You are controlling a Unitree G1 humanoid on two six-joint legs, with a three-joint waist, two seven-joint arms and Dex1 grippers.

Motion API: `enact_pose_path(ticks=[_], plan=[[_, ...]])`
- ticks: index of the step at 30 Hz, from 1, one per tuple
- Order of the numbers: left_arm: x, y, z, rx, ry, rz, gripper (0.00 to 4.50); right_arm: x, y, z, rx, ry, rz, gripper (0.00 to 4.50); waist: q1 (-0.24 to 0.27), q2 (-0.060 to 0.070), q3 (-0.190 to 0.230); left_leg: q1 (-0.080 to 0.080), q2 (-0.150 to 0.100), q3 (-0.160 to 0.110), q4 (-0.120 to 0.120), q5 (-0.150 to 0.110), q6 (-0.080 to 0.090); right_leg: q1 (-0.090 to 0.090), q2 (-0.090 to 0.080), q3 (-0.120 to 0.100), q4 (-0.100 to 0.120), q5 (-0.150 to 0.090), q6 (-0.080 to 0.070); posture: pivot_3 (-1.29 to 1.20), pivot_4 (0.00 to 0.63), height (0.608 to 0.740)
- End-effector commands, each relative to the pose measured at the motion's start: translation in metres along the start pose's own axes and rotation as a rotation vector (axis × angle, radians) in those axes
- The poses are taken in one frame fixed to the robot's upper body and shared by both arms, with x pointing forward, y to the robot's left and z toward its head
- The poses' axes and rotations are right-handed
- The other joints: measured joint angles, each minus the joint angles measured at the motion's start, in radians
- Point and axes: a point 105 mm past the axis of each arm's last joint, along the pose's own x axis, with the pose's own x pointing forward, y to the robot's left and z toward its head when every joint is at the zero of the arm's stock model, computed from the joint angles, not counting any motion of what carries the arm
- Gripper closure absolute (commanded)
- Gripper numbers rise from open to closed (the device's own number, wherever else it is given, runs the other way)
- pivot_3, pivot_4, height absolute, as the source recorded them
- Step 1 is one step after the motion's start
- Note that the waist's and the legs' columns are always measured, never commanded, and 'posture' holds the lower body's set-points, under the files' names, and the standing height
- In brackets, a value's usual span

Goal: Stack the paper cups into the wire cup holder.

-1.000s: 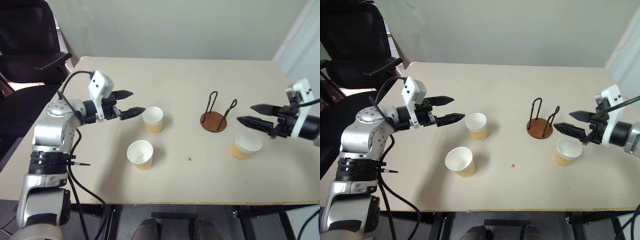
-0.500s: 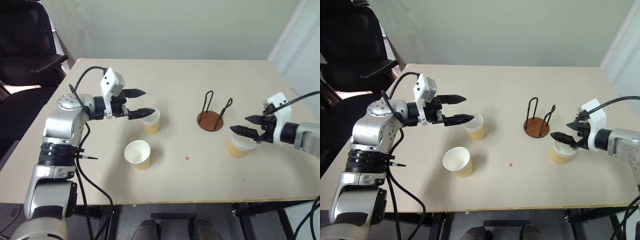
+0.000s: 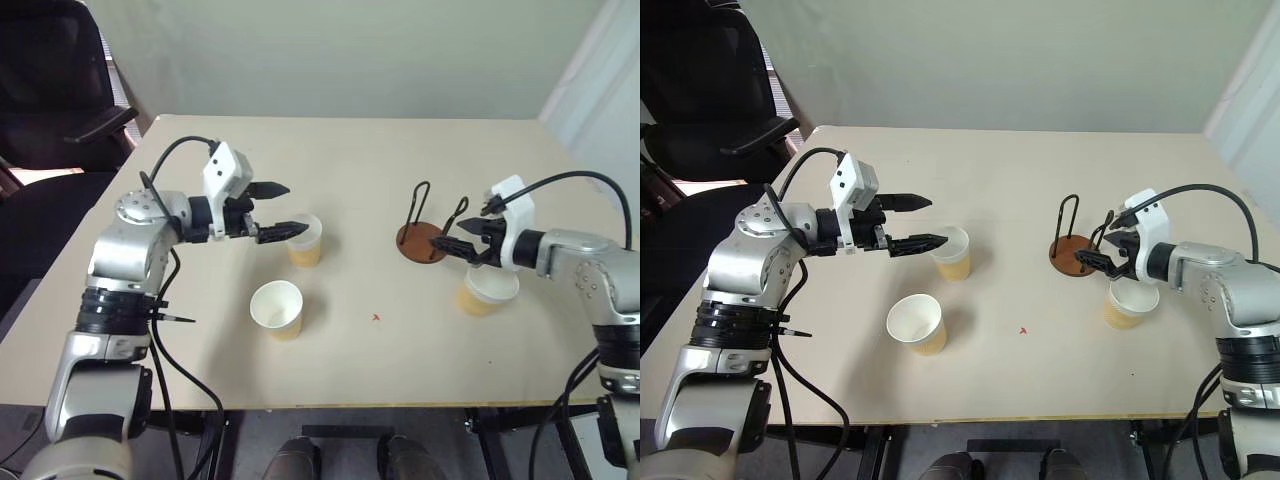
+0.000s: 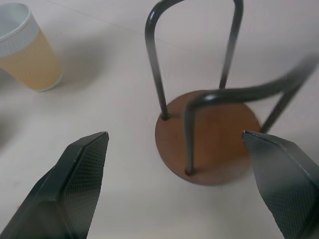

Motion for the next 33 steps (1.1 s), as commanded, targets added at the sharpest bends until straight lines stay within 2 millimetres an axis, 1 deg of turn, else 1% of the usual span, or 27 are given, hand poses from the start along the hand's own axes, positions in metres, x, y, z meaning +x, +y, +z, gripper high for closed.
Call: enact_pose_path(ticks=[1,5,7,10,16,18,19,22,24,26,29,31,33], plan=[[-0.007,0.002,0.008,0.048,-0.012,0.022,0.0,0.001,0.001,0.017,-0.039,-0.061,-0.015,0.04,0.0,0.0,0.0,0.0,0.0,0.0,0.0,0.0,0.0,0.0,0.0,0.0,0.0,0.0,0.0,0.0,0.15,0.74],[-0.008,0.002,0.008,0.047,-0.015,0.029,0.0,0.007,-0.001,0.021,-0.023,-0.088,-0.04,0.04,0.0,0.0,0.0,0.0,0.0,0.0,0.0,0.0,0.0,0.0,0.0,0.0,0.0,0.0,0.0,0.0,0.15,0.74],[-0.009,0.001,0.007,0.048,-0.014,0.031,0.0,0.007,-0.003,0.021,-0.026,-0.091,-0.049,0.42,0.001,0.0,0.0,0.0,0.0,0.0,0.0,0.0,0.0,0.0,0.0,0.0,0.0,0.0,0.0,0.0,0.15,0.74],[-0.01,0.001,0.005,0.048,-0.005,0.034,0.0,0.006,-0.005,0.023,-0.016,-0.099,-0.054,1.33,0.001,0.0,0.0,-0.001,0.0,0.0,0.0,0.0,0.0,-0.001,0.0,0.0,0.0,0.0,0.0,0.0,0.15,0.74],[-0.011,0.0,0.005,0.045,-0.005,0.027,0.0,0.002,-0.009,0.025,-0.027,-0.099,-0.064,3.53,0.001,0.0,0.0,-0.002,0.0,0.0,0.0,0.0,0.0,-0.002,0.0,0.0,0.0,0.0,-0.001,0.0,0.15,0.74],[-0.01,-0.002,0.008,0.041,-0.007,0.0,0.0,-0.001,-0.007,0.029,-0.048,-0.1,-0.041,4.31,0.001,0.0,0.0,-0.002,0.0,-0.001,0.0,0.0,0.0,-0.002,0.0,0.0,0.0,0.0,-0.001,0.0,0.15,0.74],[-0.01,-0.003,0.009,0.041,-0.007,-0.015,0.0,-0.002,-0.005,0.031,-0.063,-0.099,-0.025,4.47,0.001,0.0,0.0,-0.002,0.0,-0.001,0.0,0.0,0.0,-0.002,0.0,0.0,0.0,0.0,-0.001,0.0,0.15,0.74],[-0.01,-0.006,0.014,0.044,-0.008,-0.06,0.0,-0.004,0.003,0.037,-0.102,-0.099,0.023,4.47,0.001,0.0,0.0,-0.003,0.0,0.0,0.0,0.0,0.0,-0.003,0.0,0.0,0.0,0.0,-0.001,0.0,0.15,0.74],[-0.011,-0.01,0.022,0.054,-0.013,-0.111,0.0,-0.007,0.016,0.043,-0.146,-0.1,0.088,4.47,0.001,0.0,0.0,-0.004,0.0,-0.001,0.0,0.0,-0.001,-0.004,0.0,-0.001,0.0,0.0,-0.001,0.0,0.15,0.74],[-0.013,-0.017,0.028,0.063,-0.009,-0.179,0.0,-0.011,0.039,0.045,-0.212,-0.095,0.202,4.47,0.001,0.0,0.0,-0.006,0.0,0.0,0.0,0.0,-0.001,-0.006,0.0,-0.001,0.0,0.0,-0.001,0.0,0.15,0.74],[-0.018,-0.032,0.029,0.1,0.045,-0.291,0.0,-0.021,0.078,0.037,-0.284,-0.057,0.39,4.47,0.001,0.0,0.0,-0.009,0.0,0.0,-0.001,0.0,-0.002,-0.01,0.0,-0.001,0.0,0.0,0.0,0.0,0.15,0.74],[-0.021,-0.04,0.028,0.115,0.073,-0.35,0.0,-0.025,0.094,0.03,-0.318,-0.023,0.466,4.47,0.001,0.0,0.0,-0.01,0.0,-0.001,-0.001,0.0,-0.002,-0.01,0.0,-0.001,-0.001,0.0,0.0,0.0,0.15,0.74],[-0.022,-0.048,0.026,0.129,0.1,-0.405,0.0,-0.027,0.105,0.023,-0.351,0.004,0.511,4.47,0.001,0.0,0.0,-0.011,0.0,-0.001,0.0,0.0,-0.002,-0.01,0.0,-0.001,-0.002,-0.001,0.0,0.0,0.15,0.74]])
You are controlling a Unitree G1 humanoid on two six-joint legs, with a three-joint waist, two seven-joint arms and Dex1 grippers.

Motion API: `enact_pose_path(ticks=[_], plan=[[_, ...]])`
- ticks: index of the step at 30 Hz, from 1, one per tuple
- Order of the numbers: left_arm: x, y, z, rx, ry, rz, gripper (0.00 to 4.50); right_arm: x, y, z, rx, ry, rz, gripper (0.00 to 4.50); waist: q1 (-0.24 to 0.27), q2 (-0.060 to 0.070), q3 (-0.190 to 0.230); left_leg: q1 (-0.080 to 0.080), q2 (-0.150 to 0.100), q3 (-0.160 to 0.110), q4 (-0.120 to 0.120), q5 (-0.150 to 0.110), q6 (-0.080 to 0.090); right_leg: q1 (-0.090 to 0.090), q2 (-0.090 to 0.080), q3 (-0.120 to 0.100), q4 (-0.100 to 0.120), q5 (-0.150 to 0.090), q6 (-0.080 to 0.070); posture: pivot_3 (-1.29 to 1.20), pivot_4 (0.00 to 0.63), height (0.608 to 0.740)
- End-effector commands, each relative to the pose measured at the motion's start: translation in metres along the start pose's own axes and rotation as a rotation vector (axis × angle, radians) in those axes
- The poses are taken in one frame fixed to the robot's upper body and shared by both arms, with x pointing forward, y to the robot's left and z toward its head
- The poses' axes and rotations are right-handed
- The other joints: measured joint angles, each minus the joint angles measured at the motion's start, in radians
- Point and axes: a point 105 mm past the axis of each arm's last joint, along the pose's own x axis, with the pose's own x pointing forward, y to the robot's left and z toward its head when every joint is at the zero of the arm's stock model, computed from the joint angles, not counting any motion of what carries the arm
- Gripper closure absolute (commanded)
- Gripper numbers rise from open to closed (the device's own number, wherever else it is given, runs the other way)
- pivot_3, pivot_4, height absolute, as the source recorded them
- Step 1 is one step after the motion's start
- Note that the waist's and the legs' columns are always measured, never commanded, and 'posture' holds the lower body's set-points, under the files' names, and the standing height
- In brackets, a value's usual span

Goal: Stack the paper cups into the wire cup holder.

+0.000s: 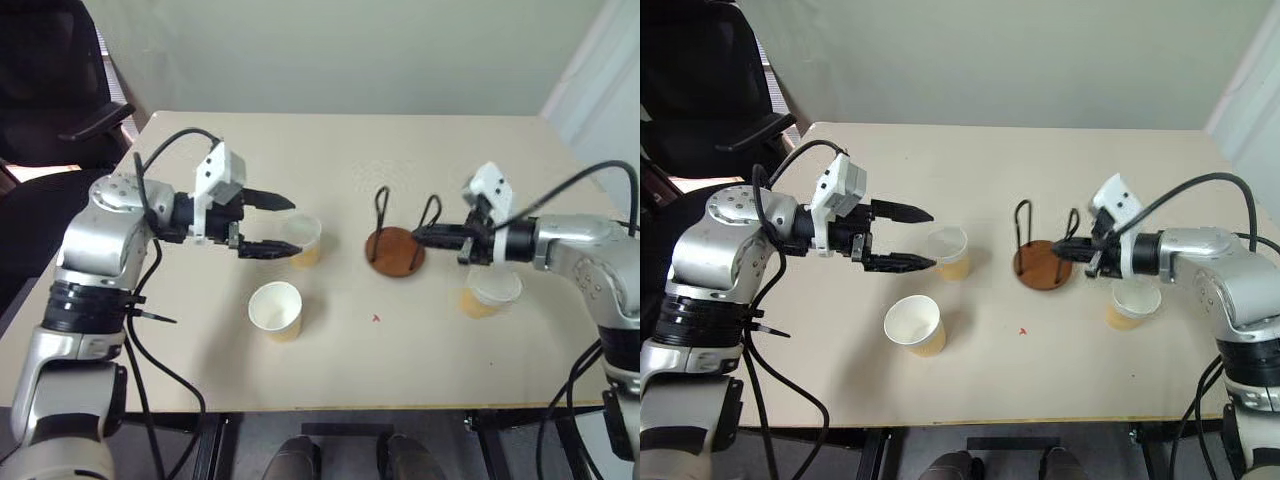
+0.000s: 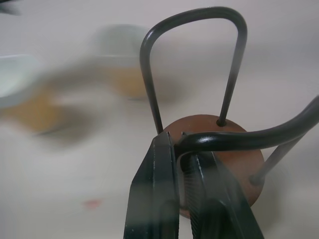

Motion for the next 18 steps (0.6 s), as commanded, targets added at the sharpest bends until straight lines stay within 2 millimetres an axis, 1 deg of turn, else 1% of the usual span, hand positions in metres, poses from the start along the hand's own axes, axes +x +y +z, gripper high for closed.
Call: enact_pose_path(ticks=[1,3,5,7,10,12,14,18], plan=[[-0.001,-0.015,0.009,0.062,0.024,-0.097,0.0,0.003,0.025,0.003,-0.071,0.024,0.099,4.47,0.001,0.0,0.0,-0.001,0.0,0.0,0.001,0.0,0.0,0.0,0.0,0.0,0.0,0.0,0.0,0.0,0.15,0.74],[0.001,-0.019,0.01,0.068,0.027,-0.121,0.0,0.007,0.032,-0.003,-0.085,0.044,0.123,4.47,0.001,0.0,0.0,-0.001,0.0,-0.001,0.002,0.0,0.0,0.0,0.0,0.0,0.001,0.0,0.0,0.0,0.15,0.74],[0.002,-0.022,0.012,0.071,0.026,-0.137,0.0,0.013,0.036,-0.013,-0.099,0.077,0.139,4.47,0.0,0.0,0.0,-0.001,0.0,-0.001,0.003,0.001,0.001,0.0,0.0,0.0,0.002,0.001,0.0,0.0,0.15,0.74],[0.004,-0.024,0.012,0.072,0.028,-0.145,0.0,0.016,0.036,-0.021,-0.106,0.104,0.143,4.47,0.0,0.0,0.0,0.0,0.0,-0.002,0.003,0.001,0.001,0.001,0.0,0.0,0.003,0.001,0.0,0.0,0.15,0.74],[0.004,-0.024,0.013,0.069,0.028,-0.147,0.0,0.018,0.036,-0.026,-0.105,0.12,0.15,4.47,-0.003,0.0,0.0,0.0,0.0,-0.002,0.003,0.002,0.001,0.001,-0.001,0.0,0.003,0.002,-0.001,0.0,0.15,0.74],[0.004,-0.025,0.013,0.068,0.029,-0.147,0.0,0.02,0.031,-0.036,-0.108,0.154,0.134,4.47,-0.003,-0.001,0.0,0.001,0.001,-0.002,0.003,0.002,0.001,0.001,0.0,0.0,0.004,0.002,-0.001,0.0,0.15,0.74],[0.005,-0.026,0.013,0.067,0.031,-0.148,0.0,0.021,0.031,-0.042,-0.098,0.182,0.143,3.87,-0.004,-0.001,-0.001,0.002,0.001,-0.002,0.003,0.002,0.001,0.002,-0.001,0.0,0.004,0.002,-0.001,0.0,0.15,0.74],[0.003,-0.028,0.012,0.066,0.037,-0.153,0.0,0.018,0.029,-0.045,-0.09,0.187,0.128,2.69,-0.004,-0.001,-0.001,0.002,0.001,-0.001,0.003,0.002,0.001,0.002,-0.001,0.0,0.003,0.002,-0.001,0.0,0.15,0.74]])
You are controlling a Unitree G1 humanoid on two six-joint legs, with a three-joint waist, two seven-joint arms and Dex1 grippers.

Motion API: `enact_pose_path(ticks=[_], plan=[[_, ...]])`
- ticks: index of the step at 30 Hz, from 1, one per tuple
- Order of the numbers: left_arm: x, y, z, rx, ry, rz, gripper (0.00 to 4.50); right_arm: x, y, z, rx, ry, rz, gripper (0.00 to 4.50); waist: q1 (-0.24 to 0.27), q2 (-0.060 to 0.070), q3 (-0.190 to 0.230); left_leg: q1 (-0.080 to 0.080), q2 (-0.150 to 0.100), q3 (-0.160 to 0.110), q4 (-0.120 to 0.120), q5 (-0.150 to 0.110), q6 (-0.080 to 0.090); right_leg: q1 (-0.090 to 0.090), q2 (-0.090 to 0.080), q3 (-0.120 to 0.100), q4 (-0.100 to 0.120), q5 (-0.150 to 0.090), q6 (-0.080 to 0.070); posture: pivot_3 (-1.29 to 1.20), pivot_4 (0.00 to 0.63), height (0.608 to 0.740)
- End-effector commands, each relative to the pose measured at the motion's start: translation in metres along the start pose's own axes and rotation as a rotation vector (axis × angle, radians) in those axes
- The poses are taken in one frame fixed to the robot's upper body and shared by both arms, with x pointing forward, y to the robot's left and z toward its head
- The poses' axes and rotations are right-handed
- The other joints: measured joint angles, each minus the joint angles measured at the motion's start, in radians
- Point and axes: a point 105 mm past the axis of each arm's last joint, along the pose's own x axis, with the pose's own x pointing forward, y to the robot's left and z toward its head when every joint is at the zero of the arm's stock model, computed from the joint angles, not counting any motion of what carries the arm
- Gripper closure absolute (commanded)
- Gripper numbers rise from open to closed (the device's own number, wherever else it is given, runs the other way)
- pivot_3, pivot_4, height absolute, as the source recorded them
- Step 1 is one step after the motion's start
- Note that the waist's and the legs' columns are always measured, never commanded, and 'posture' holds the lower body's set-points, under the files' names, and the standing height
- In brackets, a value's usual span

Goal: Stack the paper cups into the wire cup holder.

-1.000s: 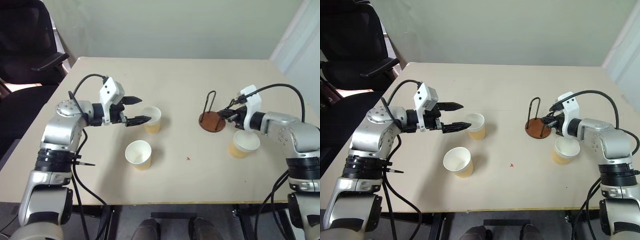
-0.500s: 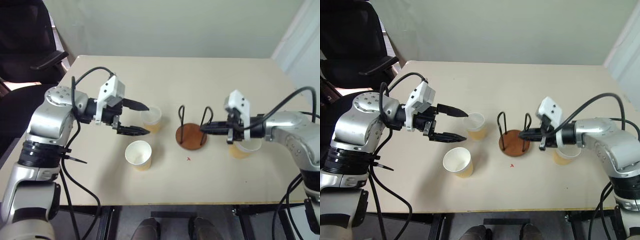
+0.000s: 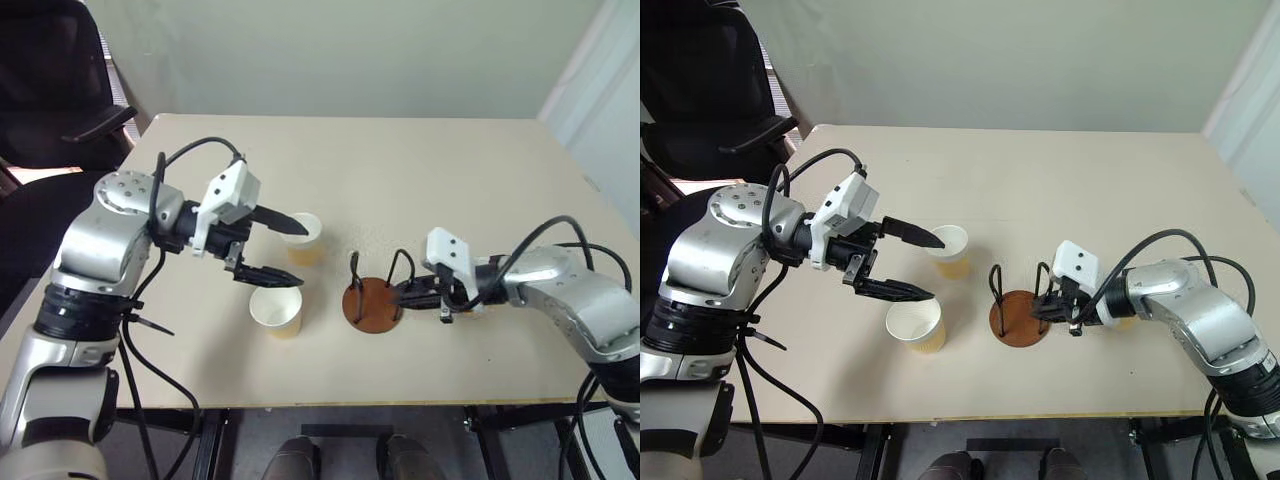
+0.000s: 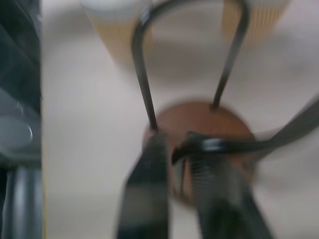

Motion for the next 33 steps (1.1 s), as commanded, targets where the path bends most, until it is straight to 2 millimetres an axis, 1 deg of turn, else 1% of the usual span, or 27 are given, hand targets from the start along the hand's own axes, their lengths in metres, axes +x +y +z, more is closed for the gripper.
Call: enact_pose_path(ticks=[1,3,10,14,18,22,26,30,33], plan=[[-0.004,-0.006,0.007,0.036,0.01,-0.008,0.0,-0.006,-0.001,0.005,-0.025,-0.009,-0.017,2.32,-0.001,0.0,0.0,0.0,0.0,0.0,0.0,0.0,0.0,0.0,0.0,0.0,0.0,0.0,0.0,0.0,0.15,0.74],[-0.005,-0.011,0.006,0.039,0.025,-0.02,0.0,-0.009,0.002,0.007,-0.013,-0.018,-0.019,1.65,-0.001,0.0,0.0,0.0,0.0,0.0,-0.001,0.0,0.0,0.0,0.0,0.0,-0.001,0.0,0.0,0.0,0.15,0.74],[-0.013,-0.022,0.004,0.063,0.078,-0.042,0.0,-0.023,0.016,0.015,0.017,-0.037,0.001,1.65,-0.001,0.0,0.0,0.0,0.0,0.0,-0.002,0.0,0.0,0.0,0.0,0.0,-0.002,0.0,0.0,0.0,0.15,0.74],[-0.018,-0.029,0.001,0.096,0.133,-0.059,0.0,-0.034,0.022,0.025,0.0,-0.031,-0.005,1.65,-0.001,0.0,0.0,0.0,0.0,0.0,-0.002,0.0,0.0,0.0,0.0,0.0,-0.001,-0.001,0.0,0.0,0.15,0.74],[-0.019,-0.038,-0.012,0.169,0.239,-0.087,0.0,-0.041,0.027,0.034,0.0,-0.041,-0.008,1.65,-0.003,0.0,0.0,0.0,0.0,0.0,-0.002,0.0,0.0,0.0,0.0,0.0,0.0,-0.001,-0.001,0.0,0.15,0.74],[-0.019,-0.048,-0.017,0.229,0.301,-0.137,0.0,-0.044,0.038,0.029,0.011,-0.026,0.013,1.65,-0.001,0.0,0.0,0.0,0.0,0.0,-0.002,0.0,0.0,0.0,0.0,0.0,0.0,-0.001,-0.002,0.0,0.15,0.74],[-0.021,-0.061,-0.026,0.288,0.382,-0.197,0.0,-0.047,0.042,0.024,0.017,-0.018,0.021,1.65,-0.004,-0.001,0.0,0.0,0.0,0.0,-0.002,-0.001,0.001,0.0,0.0,0.0,-0.001,-0.002,-0.002,0.0,0.15,0.74],[-0.023,-0.06,-0.029,0.315,0.397,-0.194,0.0,-0.046,0.036,0.021,0.02,-0.032,0.015,1.65,-0.004,-0.001,0.0,0.0,0.0,-0.001,-0.002,-0.001,0.001,-0.001,0.0,0.0,0.0,-0.002,-0.003,0.0,0.15,0.74],[-0.024,-0.056,-0.031,0.316,0.397,-0.171,0.0,-0.045,0.032,0.016,0.02,-0.032,0.013,1.65,-0.004,-0.001,0.0,0.001,0.0,-0.001,-0.002,-0.003,0.005,-0.001,0.0,0.0,0.001,-0.001,-0.005,0.0,0.15,0.74]])
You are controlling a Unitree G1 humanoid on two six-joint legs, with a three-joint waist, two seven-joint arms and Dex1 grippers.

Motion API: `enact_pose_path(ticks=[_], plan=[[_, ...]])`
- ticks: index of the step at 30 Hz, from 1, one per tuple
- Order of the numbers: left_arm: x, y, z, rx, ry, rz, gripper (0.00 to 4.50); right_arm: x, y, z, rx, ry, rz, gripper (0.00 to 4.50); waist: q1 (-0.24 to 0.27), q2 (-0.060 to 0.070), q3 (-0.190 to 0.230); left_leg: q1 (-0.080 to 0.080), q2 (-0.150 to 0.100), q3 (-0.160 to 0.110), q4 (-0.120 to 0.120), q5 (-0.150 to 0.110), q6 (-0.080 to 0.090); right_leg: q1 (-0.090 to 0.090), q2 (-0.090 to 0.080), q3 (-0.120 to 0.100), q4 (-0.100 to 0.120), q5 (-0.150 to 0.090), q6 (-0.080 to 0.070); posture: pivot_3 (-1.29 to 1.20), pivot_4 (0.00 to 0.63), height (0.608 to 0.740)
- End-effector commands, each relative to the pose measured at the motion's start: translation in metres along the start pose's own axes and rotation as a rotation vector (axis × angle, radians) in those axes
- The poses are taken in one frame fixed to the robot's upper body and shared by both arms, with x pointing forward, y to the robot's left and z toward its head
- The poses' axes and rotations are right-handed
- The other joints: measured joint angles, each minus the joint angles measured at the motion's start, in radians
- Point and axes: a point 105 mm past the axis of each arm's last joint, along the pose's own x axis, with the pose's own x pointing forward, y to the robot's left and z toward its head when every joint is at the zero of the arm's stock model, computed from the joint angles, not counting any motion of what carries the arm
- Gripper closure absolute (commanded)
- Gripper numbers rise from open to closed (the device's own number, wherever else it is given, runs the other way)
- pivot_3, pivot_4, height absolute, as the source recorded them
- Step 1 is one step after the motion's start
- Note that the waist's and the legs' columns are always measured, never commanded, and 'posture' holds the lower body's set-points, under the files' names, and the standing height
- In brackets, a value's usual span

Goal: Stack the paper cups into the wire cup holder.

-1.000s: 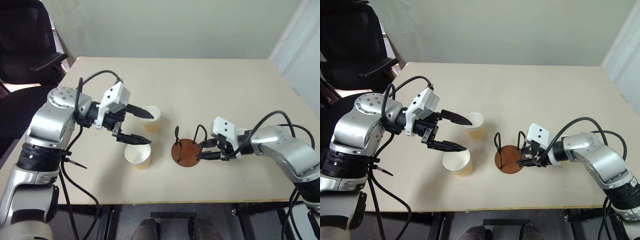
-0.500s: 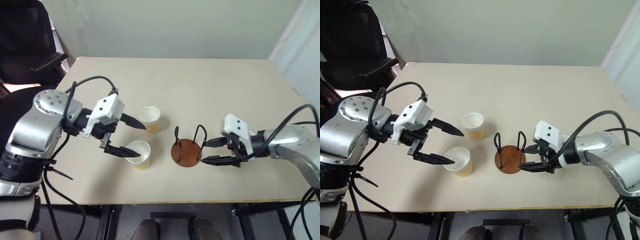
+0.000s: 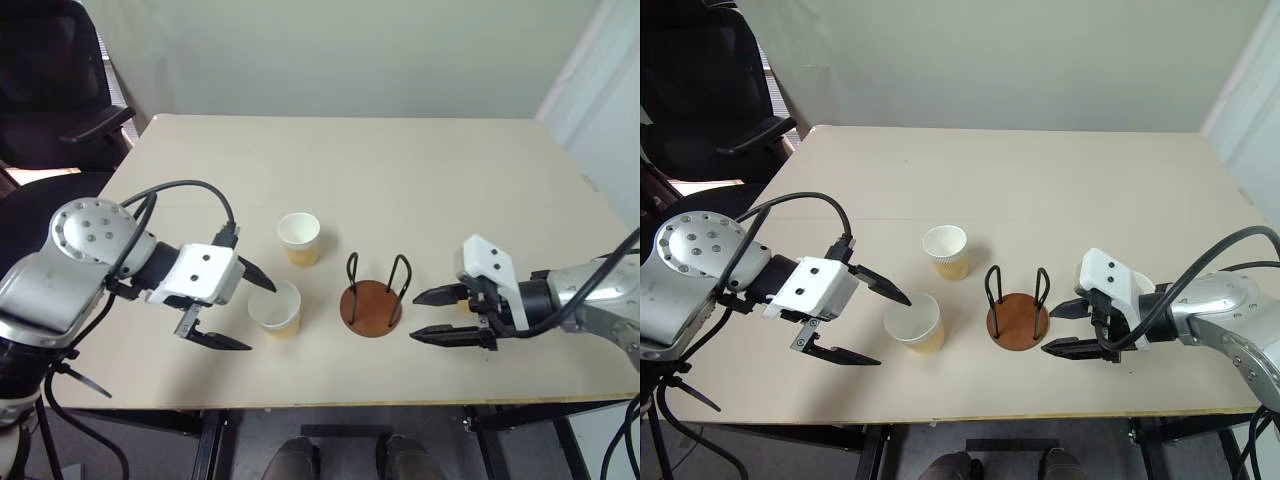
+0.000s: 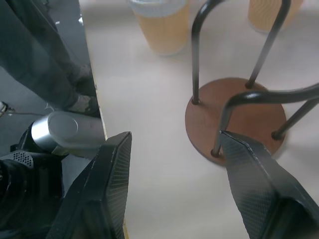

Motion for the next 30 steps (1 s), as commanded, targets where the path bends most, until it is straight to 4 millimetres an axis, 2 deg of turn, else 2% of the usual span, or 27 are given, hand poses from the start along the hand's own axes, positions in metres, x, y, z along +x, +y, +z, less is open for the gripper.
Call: enact_pose_path(ticks=[1,9,13,16,20,24,30], plan=[[-0.003,-0.003,0.0,0.023,0.013,-0.015,0.0,-0.004,-0.003,-0.001,-0.032,0.001,-0.011,1.65,0.0,0.0,0.0,0.0,0.0,0.0,0.0,0.0,0.001,0.0,0.0,0.0,0.0,0.0,-0.001,0.0,0.15,0.74],[-0.003,-0.007,-0.011,-0.003,0.038,0.028,0.0,-0.006,-0.006,-0.001,-0.049,-0.001,-0.011,1.65,-0.002,0.0,0.0,0.0,0.0,0.0,0.0,-0.001,0.002,-0.001,0.0,0.0,0.001,0.0,-0.001,0.0,0.15,0.74],[-0.007,-0.002,-0.005,-0.022,0.008,0.055,0.0,-0.008,-0.006,0.001,-0.054,0.003,-0.008,1.65,-0.002,0.0,0.0,0.0,0.0,0.0,0.0,-0.001,0.001,-0.001,0.0,0.0,0.001,0.0,-0.001,0.0,0.15,0.74],[-0.01,-0.003,-0.008,-0.01,0.049,0.047,0.0,-0.013,-0.007,0.004,-0.056,0.003,-0.011,1.65,-0.002,0.0,0.0,0.0,0.0,0.0,0.0,-0.001,0.001,-0.001,0.0,0.0,0.001,0.0,-0.002,0.0,0.15,0.74],[-0.001,-0.008,-0.003,0.005,0.038,-0.007,0.0,-0.015,-0.009,0.007,-0.055,-0.008,-0.022,1.65,-0.003,0.0,0.0,0.0,0.0,0.0,0.0,-0.001,0.001,-0.001,0.0,0.0,0.001,0.0,-0.002,0.0,0.15,0.74],[0.011,-0.002,0.0,0.085,0.06,-0.022,0.0,-0.024,-0.009,0.013,-0.055,-0.041,-0.037,1.65,-0.001,0.0,0.0,0.0,0.0,0.0,0.0,0.0,-0.001,-0.001,0.0,0.0,0.001,0.0,-0.002,0.0,0.15,0.74],[0.018,0.001,0.0,0.144,0.084,-0.062,0.0,-0.039,-0.003,0.022,-0.056,-0.068,-0.05,1.65,-0.002,0.0,0.0,0.0,0.0,0.0,0.0,0.001,-0.002,-0.001,0.0,0.0,0.001,0.0,-0.002,0.0,0.15,0.74]])
